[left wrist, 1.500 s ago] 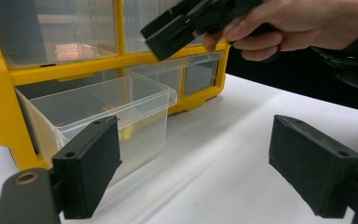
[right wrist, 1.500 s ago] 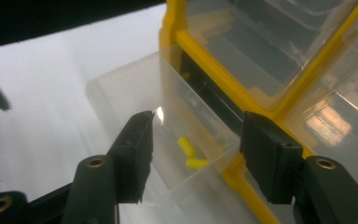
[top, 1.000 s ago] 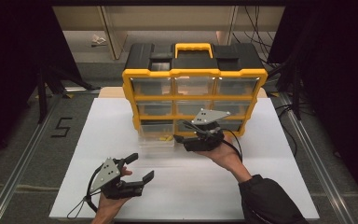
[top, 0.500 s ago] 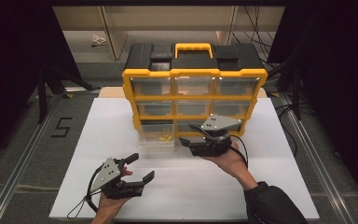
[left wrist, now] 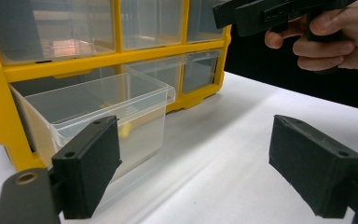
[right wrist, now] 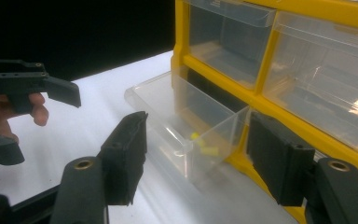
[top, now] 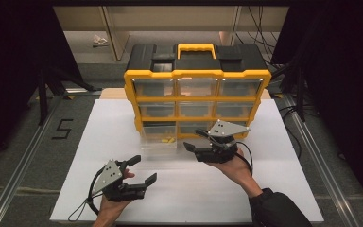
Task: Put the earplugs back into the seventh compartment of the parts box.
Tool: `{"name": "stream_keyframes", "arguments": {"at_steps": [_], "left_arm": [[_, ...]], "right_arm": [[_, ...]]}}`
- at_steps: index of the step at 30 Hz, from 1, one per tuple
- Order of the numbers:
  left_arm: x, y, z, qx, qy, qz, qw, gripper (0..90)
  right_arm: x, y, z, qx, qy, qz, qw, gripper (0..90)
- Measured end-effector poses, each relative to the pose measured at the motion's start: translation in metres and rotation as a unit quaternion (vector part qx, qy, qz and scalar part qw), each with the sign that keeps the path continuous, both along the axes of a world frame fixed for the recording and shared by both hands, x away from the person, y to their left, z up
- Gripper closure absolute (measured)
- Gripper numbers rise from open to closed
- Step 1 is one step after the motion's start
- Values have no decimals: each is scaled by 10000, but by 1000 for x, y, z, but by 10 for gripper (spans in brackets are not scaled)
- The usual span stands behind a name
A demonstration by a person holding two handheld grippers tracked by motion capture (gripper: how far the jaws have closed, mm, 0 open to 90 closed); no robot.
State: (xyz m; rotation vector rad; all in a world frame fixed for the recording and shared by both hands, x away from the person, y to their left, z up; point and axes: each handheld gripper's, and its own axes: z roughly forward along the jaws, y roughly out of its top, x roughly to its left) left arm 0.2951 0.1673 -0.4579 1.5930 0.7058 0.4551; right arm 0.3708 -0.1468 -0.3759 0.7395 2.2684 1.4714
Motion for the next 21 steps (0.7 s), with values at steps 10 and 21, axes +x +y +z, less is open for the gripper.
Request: {"name": "stream_keyframes", "arguments": {"at_steps": [10, 21], "left_arm": [[2, -2, 0, 22, 25, -27, 10000, 163], [0, -2, 0, 5, -4, -67, 10000, 163]], "right_arm": [[-4, -10, -5, 234, -56, -89, 9997, 381], [-11, -23, -10, 434, -47, -249, 9987, 379]]}}
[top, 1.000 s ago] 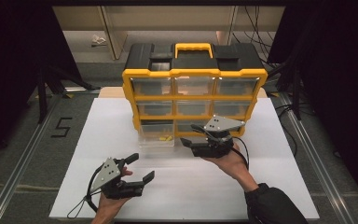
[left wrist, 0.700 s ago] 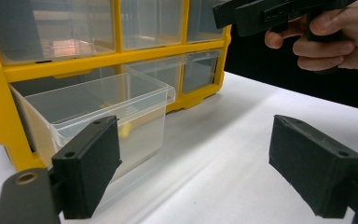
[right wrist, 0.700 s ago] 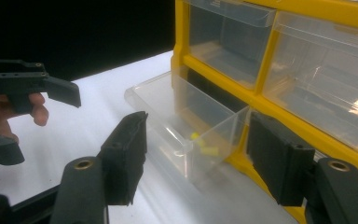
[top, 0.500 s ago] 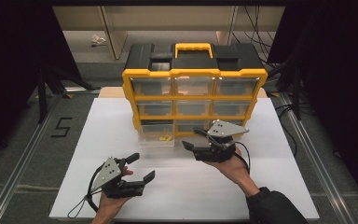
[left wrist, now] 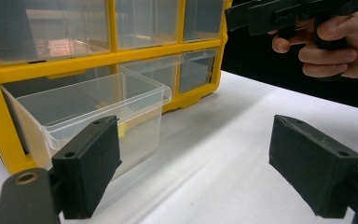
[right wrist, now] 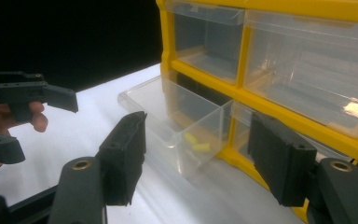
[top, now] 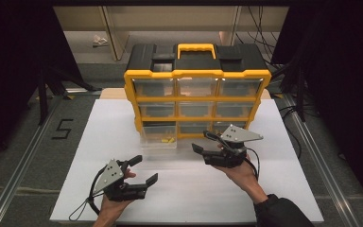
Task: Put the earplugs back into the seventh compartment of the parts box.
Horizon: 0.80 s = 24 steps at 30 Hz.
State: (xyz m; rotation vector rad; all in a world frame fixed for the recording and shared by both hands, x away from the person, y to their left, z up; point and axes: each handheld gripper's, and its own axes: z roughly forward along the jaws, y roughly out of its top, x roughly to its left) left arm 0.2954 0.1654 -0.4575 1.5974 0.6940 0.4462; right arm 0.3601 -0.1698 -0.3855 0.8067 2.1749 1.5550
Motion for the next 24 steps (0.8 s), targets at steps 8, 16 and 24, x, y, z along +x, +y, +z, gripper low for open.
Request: {"name": "stream_keyframes", "arguments": {"at_steps": [8, 16, 24], "left_arm": [[0, 0, 0, -6, -5, 0, 10000, 163], [0, 0, 0, -20, -7, -3, 10000, 163], [0, -1, 0, 5, -1, -9, 10000, 164]], "right_arm": [[-7, -3, -3, 8, -82, -9, 10000, 377], [-9, -7, -8, 48, -62, -68, 9999, 377], [-13, -14, -13, 84, -54, -119, 9999, 376]]}}
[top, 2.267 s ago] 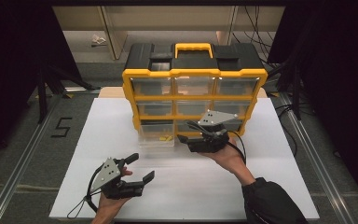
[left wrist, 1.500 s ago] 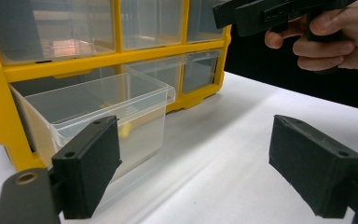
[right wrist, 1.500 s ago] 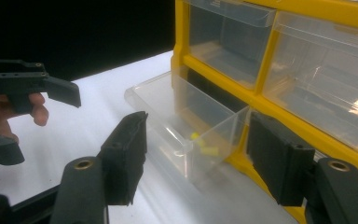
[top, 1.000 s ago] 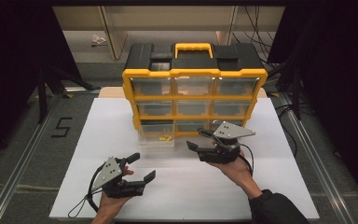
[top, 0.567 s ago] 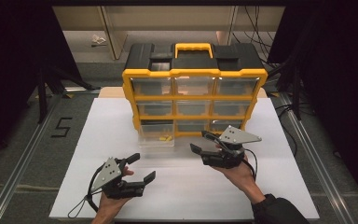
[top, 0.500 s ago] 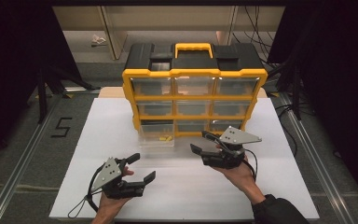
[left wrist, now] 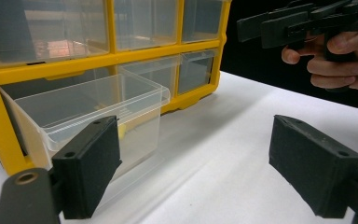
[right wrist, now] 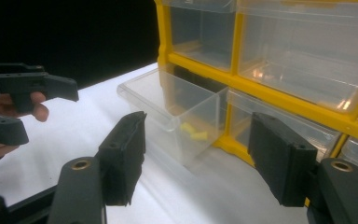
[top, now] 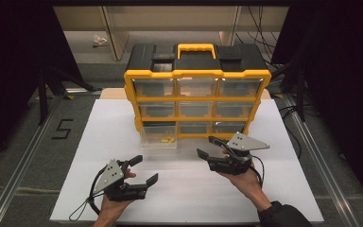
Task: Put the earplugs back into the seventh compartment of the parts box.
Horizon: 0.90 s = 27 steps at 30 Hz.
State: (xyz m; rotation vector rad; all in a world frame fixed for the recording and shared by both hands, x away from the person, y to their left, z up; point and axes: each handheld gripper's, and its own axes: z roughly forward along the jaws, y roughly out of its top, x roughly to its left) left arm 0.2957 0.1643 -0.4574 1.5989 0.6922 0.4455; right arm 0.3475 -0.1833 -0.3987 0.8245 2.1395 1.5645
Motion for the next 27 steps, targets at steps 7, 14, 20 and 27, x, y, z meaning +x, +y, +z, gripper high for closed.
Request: {"name": "stream_keyframes", "arguments": {"at_steps": [7, 14, 20, 27], "left_arm": [[0, 1, 0, -11, 2, 9, 10000, 163], [0, 0, 0, -6, 6, 8, 10000, 164], [0, 0, 0, 0, 3, -5, 10000, 164], [-1, 0, 0, -5, 2, -16, 10000, 164]], "right_arm": [[-5, -7, -2, 70, -16, -69, 10000, 377], [-10, -16, -5, 158, -41, -122, 9998, 376], [-14, -19, -7, 170, -60, -131, 9998, 370], [-17, -23, -10, 170, -78, -216, 9996, 322]]}}
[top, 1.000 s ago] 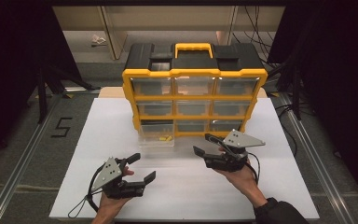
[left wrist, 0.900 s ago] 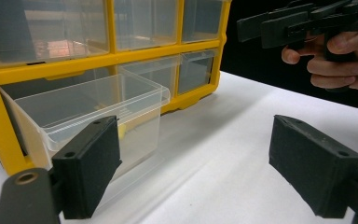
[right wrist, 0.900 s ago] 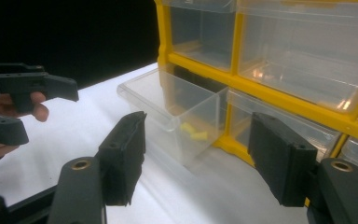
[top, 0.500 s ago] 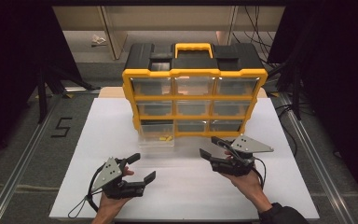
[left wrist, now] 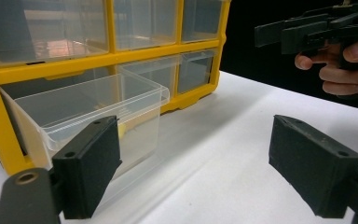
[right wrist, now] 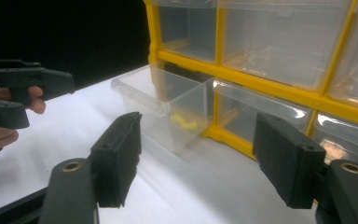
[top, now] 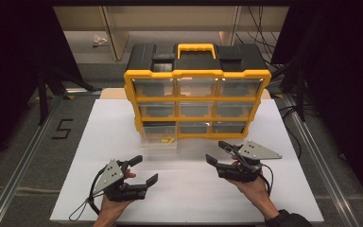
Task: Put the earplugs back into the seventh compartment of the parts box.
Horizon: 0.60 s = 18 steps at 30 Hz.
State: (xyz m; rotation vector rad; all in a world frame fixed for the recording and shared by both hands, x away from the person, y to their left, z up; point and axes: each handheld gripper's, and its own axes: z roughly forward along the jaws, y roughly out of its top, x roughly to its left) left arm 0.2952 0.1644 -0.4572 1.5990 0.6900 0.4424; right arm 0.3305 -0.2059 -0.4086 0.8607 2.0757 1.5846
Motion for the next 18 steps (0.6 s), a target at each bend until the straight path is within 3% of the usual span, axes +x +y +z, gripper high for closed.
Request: {"name": "stream_keyframes", "arguments": {"at_steps": [8, 18], "left_arm": [[0, 0, 0, 21, 8, -21, 10000, 164], [0, -1, 0, 16, 10, -41, 10000, 164]], "right_arm": [[-7, -5, -3, 107, -102, -41, 9999, 281], [-20, -11, -10, 50, -268, -101, 9996, 276]]}}
